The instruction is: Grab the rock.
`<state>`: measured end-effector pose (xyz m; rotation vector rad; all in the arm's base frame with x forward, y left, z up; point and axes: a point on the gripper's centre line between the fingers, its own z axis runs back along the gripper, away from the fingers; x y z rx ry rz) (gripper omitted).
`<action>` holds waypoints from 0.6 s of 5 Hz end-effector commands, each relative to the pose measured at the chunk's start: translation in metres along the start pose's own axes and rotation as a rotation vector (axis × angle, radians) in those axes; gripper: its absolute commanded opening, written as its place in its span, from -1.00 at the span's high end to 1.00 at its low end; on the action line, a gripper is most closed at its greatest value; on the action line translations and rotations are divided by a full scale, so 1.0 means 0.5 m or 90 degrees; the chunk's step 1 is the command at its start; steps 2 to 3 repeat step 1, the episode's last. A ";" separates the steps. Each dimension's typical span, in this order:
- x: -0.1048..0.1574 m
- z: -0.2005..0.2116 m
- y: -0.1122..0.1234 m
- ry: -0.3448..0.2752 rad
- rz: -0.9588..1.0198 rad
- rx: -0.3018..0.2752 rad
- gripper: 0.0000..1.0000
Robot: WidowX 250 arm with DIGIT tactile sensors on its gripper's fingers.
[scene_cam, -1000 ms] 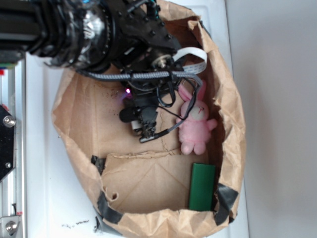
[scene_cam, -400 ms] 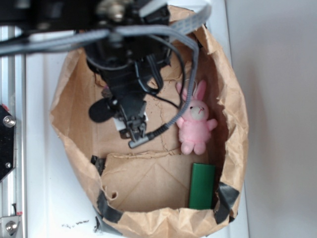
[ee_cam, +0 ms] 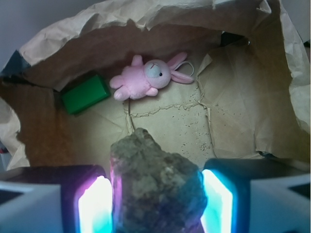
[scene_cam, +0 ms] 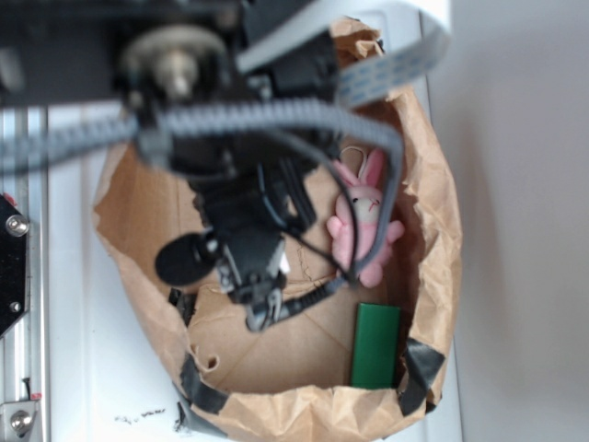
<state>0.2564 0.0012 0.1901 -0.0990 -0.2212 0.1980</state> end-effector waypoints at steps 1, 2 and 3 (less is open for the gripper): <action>0.020 0.043 -0.017 -0.040 -0.023 -0.005 1.00; 0.020 0.043 -0.017 -0.040 -0.023 -0.005 1.00; 0.020 0.043 -0.017 -0.040 -0.023 -0.005 1.00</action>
